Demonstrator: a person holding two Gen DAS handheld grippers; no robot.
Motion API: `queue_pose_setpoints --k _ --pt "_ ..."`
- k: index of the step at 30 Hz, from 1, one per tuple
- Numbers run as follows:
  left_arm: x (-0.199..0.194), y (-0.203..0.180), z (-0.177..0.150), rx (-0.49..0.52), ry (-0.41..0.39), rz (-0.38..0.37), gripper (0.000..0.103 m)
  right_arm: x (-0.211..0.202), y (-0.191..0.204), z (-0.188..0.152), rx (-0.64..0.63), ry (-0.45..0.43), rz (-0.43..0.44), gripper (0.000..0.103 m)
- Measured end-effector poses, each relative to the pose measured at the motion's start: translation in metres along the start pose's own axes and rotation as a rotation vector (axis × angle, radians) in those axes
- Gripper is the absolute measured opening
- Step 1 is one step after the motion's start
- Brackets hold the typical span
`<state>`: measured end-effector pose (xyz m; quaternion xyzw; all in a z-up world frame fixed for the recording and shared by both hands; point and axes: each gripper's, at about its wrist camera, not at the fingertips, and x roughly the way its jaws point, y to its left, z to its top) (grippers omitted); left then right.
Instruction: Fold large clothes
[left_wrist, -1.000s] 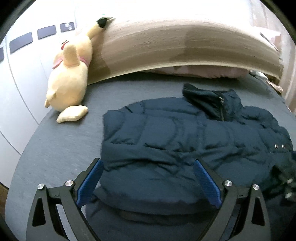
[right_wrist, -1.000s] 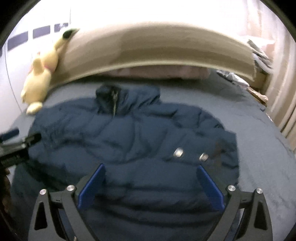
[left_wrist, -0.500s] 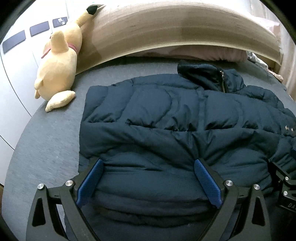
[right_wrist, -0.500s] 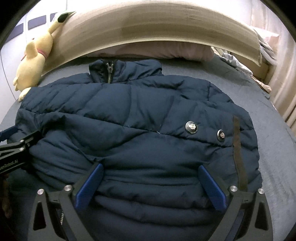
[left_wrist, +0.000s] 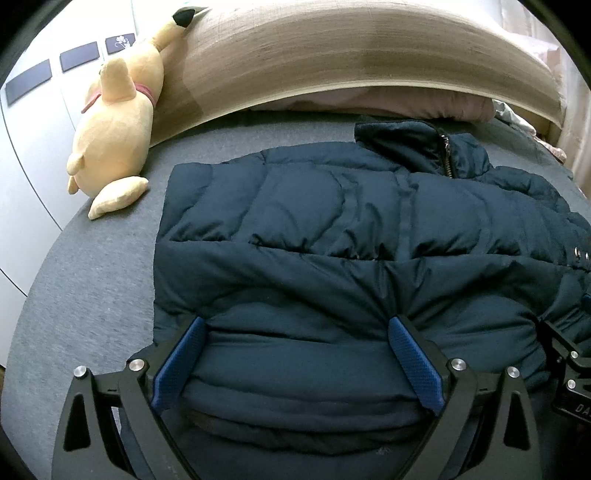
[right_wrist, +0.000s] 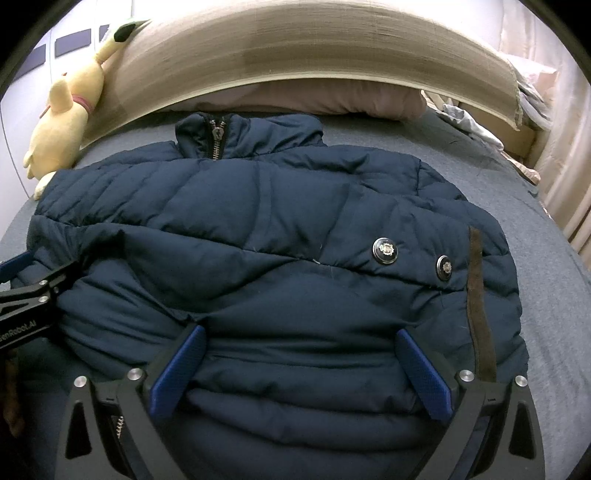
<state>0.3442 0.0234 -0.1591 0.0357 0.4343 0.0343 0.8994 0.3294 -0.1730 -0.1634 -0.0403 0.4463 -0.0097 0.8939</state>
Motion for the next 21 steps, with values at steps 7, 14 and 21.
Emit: queue_pose_setpoints --k 7,14,21 --pt "-0.035 0.024 0.024 -0.036 -0.088 -0.087 0.099 -0.034 -0.016 0.015 0.036 -0.050 0.053 0.103" --pt "-0.015 0.055 0.062 -0.081 -0.068 -0.020 0.099 -0.022 -0.086 0.065 0.238 -0.043 0.055 0.103" --pt "0.034 0.055 0.049 -0.099 0.056 0.004 0.100 0.030 -0.083 0.057 0.155 0.046 -0.062 0.103"
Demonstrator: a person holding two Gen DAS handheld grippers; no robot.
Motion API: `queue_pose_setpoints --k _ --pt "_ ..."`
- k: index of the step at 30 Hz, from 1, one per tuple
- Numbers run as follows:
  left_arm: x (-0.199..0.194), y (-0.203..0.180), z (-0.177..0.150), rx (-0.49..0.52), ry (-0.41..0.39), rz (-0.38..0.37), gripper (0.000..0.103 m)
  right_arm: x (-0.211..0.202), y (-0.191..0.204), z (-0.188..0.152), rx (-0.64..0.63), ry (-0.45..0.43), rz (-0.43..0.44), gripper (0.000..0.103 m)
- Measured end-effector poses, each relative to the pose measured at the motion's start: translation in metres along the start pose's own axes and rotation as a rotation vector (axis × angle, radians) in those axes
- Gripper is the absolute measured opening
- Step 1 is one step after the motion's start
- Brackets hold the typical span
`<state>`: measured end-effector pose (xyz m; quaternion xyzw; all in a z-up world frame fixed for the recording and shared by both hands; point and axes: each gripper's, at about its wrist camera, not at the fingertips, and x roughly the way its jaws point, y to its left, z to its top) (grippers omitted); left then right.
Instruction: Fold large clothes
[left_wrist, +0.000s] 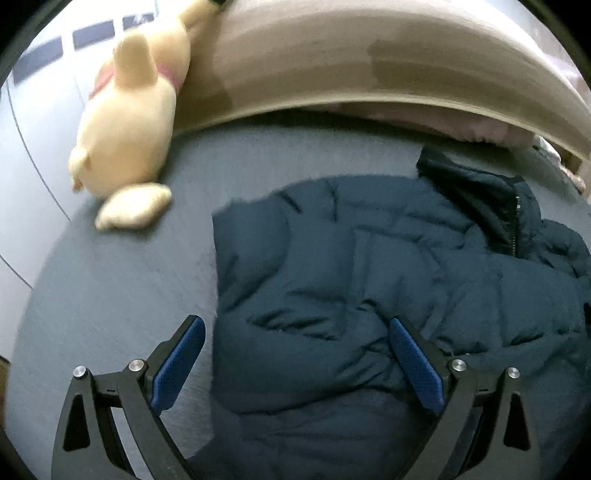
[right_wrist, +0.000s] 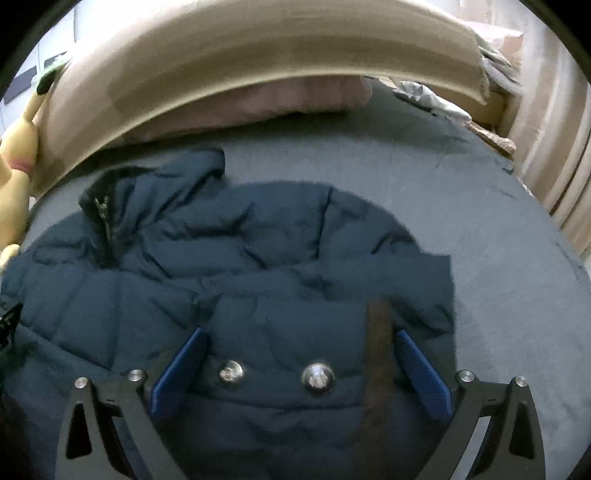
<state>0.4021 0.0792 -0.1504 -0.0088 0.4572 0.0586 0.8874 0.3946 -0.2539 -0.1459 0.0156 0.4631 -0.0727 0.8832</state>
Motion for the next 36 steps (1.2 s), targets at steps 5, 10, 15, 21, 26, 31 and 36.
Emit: queue_pose_setpoints --k 5,10,15,21,26,31,36 --pt "0.008 0.005 -0.004 -0.018 0.018 -0.030 0.101 0.008 0.003 -0.008 0.001 -0.009 -0.018 0.103" --pt "0.009 0.004 -0.010 -0.030 0.015 -0.041 0.101 0.014 0.003 -0.008 -0.003 -0.016 -0.027 0.103" --pt "0.011 0.005 -0.011 -0.034 0.012 -0.044 0.103 0.013 0.005 -0.010 0.000 -0.028 -0.029 0.103" --pt "0.014 0.006 -0.010 -0.032 0.013 -0.045 0.103 0.011 0.006 -0.013 -0.001 -0.023 -0.029 0.103" --pt "-0.022 0.017 -0.005 -0.034 -0.034 -0.035 0.103 -0.018 -0.006 -0.001 -0.001 -0.020 0.007 0.103" --pt "-0.072 0.006 -0.023 0.011 -0.144 -0.075 0.102 -0.076 -0.010 -0.020 -0.003 -0.116 0.065 0.103" --pt "-0.046 -0.034 -0.050 0.160 -0.029 -0.028 0.103 -0.052 0.022 -0.056 -0.157 -0.003 0.015 0.103"
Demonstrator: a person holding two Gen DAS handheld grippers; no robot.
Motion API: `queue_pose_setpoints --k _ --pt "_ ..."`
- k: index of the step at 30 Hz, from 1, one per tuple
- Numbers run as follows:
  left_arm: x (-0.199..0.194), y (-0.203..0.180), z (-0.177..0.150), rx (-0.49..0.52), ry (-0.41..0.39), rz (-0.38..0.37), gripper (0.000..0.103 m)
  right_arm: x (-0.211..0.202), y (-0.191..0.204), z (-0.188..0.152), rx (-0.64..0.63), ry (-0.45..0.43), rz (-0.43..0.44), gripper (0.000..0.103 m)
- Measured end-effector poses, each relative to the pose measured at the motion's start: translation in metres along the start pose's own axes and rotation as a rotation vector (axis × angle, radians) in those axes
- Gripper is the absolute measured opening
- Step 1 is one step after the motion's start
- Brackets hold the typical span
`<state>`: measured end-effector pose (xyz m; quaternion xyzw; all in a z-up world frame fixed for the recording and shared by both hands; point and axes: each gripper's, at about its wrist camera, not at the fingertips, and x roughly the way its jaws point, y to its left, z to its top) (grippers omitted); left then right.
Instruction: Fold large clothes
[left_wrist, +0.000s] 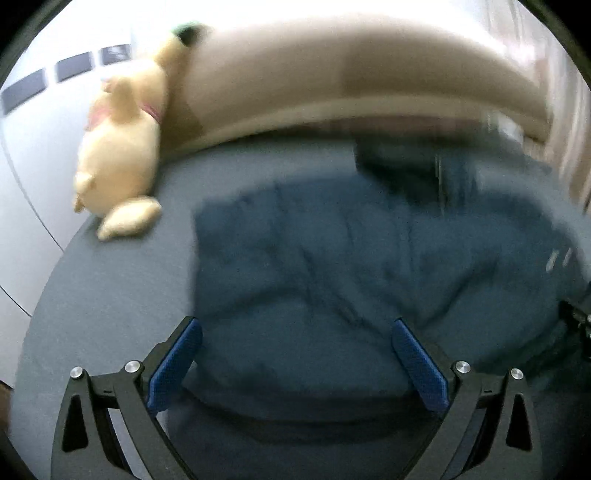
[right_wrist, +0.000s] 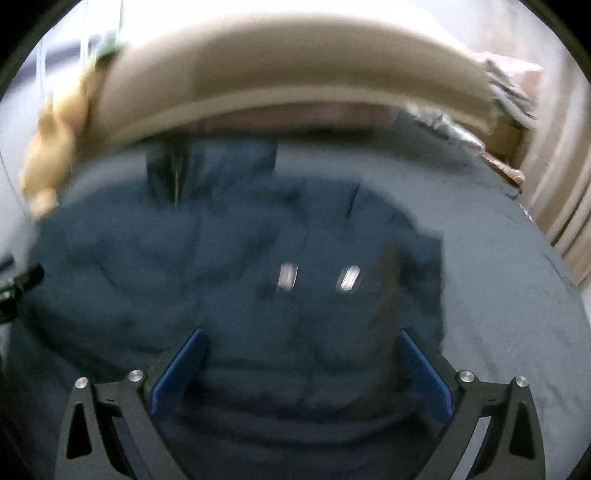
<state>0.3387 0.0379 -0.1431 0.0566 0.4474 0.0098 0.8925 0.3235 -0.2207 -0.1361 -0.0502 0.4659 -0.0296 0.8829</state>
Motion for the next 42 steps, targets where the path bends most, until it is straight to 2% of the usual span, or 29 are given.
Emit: queue_pose_setpoints --k 1,4,8,10,14,17,19,22,25,27,32,35,39,40,41,42 --pt "0.006 0.000 -0.001 -0.009 0.011 0.003 0.103 0.009 0.001 -0.002 -0.003 0.028 0.007 0.103" --pt "0.000 0.009 0.006 -0.048 0.046 0.004 0.103 0.002 -0.008 0.006 0.040 0.049 0.008 0.103" --pt "-0.034 0.036 0.005 -0.061 -0.049 -0.021 0.103 -0.031 -0.037 0.004 0.093 -0.017 0.045 0.103" --pt "-0.047 0.062 -0.008 -0.111 -0.056 -0.023 0.103 -0.046 -0.072 -0.014 0.202 -0.026 0.093 0.103" --pt "-0.065 0.118 -0.053 -0.244 -0.028 -0.101 0.102 -0.066 -0.125 -0.069 0.373 0.011 0.172 0.103" --pt "-0.071 0.131 -0.081 -0.241 -0.011 -0.069 0.102 -0.070 -0.149 -0.110 0.415 0.059 0.182 0.103" --pt "-0.072 0.131 -0.088 -0.236 -0.003 -0.063 0.102 -0.074 -0.155 -0.119 0.421 0.057 0.166 0.103" --pt "-0.069 0.127 -0.079 -0.257 0.002 -0.095 0.102 -0.074 -0.157 -0.102 0.450 0.029 0.225 0.103" --pt "-0.060 0.124 -0.058 -0.257 -0.017 -0.134 0.102 -0.060 -0.161 -0.068 0.482 -0.008 0.286 0.103" --pt "-0.049 0.127 -0.041 -0.270 -0.021 -0.154 0.102 -0.036 -0.171 -0.041 0.534 -0.010 0.319 0.103" --pt "-0.006 0.135 0.011 -0.297 -0.004 -0.227 0.102 0.022 -0.192 -0.002 0.660 0.038 0.368 0.103" --pt "0.026 0.134 0.034 -0.316 0.040 -0.273 0.102 0.046 -0.190 0.013 0.667 0.061 0.403 0.103" --pt "0.062 0.132 0.042 -0.368 0.098 -0.302 0.100 0.056 -0.186 0.020 0.615 0.065 0.403 0.101" --pt "0.063 0.133 0.043 -0.377 0.079 -0.310 0.095 0.059 -0.184 0.022 0.593 0.069 0.408 0.087" --pt "0.063 0.133 0.044 -0.372 0.068 -0.337 0.056 0.060 -0.181 0.027 0.569 0.077 0.421 0.033" --pt "0.066 0.132 0.045 -0.373 0.087 -0.395 0.020 0.064 -0.175 0.033 0.539 0.101 0.447 0.013"
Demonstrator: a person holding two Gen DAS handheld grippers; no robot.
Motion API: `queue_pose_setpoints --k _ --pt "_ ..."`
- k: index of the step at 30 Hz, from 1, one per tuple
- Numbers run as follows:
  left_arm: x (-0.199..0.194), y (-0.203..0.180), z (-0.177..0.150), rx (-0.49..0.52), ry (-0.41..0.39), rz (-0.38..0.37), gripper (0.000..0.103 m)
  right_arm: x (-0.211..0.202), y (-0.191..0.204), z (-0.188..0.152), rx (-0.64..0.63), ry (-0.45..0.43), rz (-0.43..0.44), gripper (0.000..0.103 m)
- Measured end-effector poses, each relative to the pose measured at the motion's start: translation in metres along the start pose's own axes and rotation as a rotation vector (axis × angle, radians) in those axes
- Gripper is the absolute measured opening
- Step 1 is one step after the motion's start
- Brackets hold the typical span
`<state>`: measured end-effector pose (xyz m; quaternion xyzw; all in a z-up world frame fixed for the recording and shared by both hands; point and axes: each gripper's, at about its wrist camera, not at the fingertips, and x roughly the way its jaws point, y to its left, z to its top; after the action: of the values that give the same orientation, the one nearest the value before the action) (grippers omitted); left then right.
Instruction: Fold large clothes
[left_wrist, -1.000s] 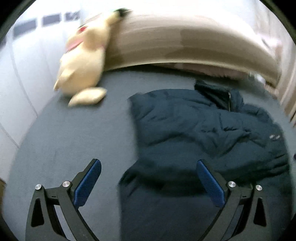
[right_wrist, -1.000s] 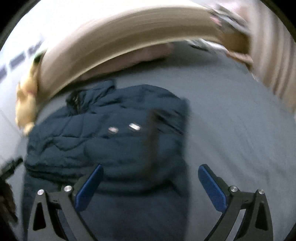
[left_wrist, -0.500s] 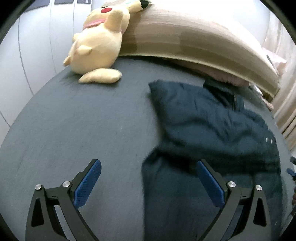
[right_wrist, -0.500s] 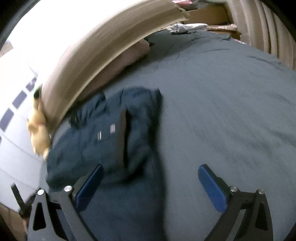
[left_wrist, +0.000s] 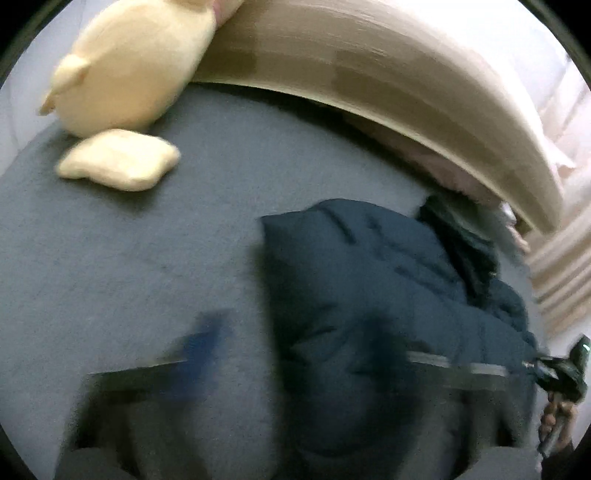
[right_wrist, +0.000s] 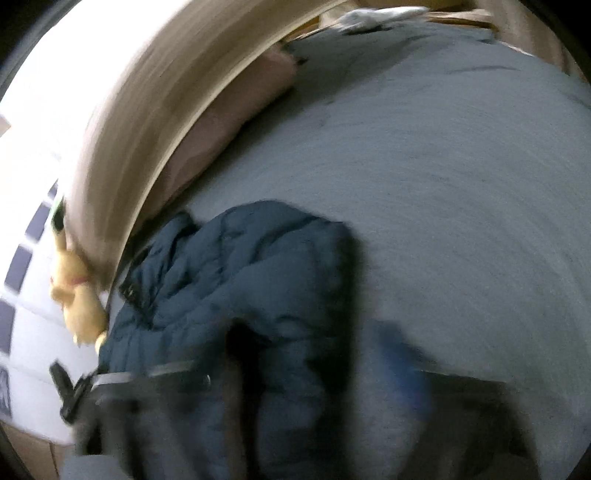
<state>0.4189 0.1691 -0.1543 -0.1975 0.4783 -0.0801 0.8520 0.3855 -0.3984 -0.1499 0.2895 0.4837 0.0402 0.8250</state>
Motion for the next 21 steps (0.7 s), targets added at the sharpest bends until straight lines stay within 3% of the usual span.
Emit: queue_pose_setpoints --k 2,5,7,10,12,13,14,15,18,21 --pt "-0.013 -0.008 0.001 0.014 -0.041 0.011 0.013 -0.005 0.027 -0.001 -0.109 0.003 -0.084 0.011" --pt "-0.026 -0.010 -0.010 0.046 -0.111 0.037 0.012 -0.017 0.046 -0.004 -0.182 -0.067 -0.111 0.010" --pt "-0.004 0.003 -0.019 0.007 -0.046 0.077 0.012 0.011 0.025 -0.005 -0.133 -0.003 -0.180 0.011" --pt "-0.003 0.000 -0.017 0.017 -0.062 0.095 0.014 0.008 0.020 -0.009 -0.096 -0.042 -0.135 0.016" --pt "-0.006 -0.002 -0.016 0.021 -0.060 0.111 0.028 0.000 0.021 -0.007 -0.098 -0.056 -0.138 0.030" --pt "-0.011 -0.002 -0.015 0.014 -0.064 0.128 0.037 -0.004 0.022 -0.006 -0.100 -0.065 -0.154 0.066" --pt "-0.017 -0.003 -0.015 0.011 -0.071 0.144 0.056 -0.012 0.021 -0.006 -0.098 -0.084 -0.178 0.088" --pt "-0.023 -0.002 -0.015 0.014 -0.088 0.154 0.068 -0.027 0.024 -0.008 -0.103 -0.141 -0.206 0.088" --pt "-0.053 -0.010 -0.022 0.064 -0.174 0.214 0.069 -0.061 0.045 -0.016 -0.135 -0.247 -0.229 0.088" --pt "-0.076 -0.026 -0.041 0.146 -0.232 0.236 0.069 -0.081 0.078 -0.033 -0.218 -0.287 -0.174 0.088"
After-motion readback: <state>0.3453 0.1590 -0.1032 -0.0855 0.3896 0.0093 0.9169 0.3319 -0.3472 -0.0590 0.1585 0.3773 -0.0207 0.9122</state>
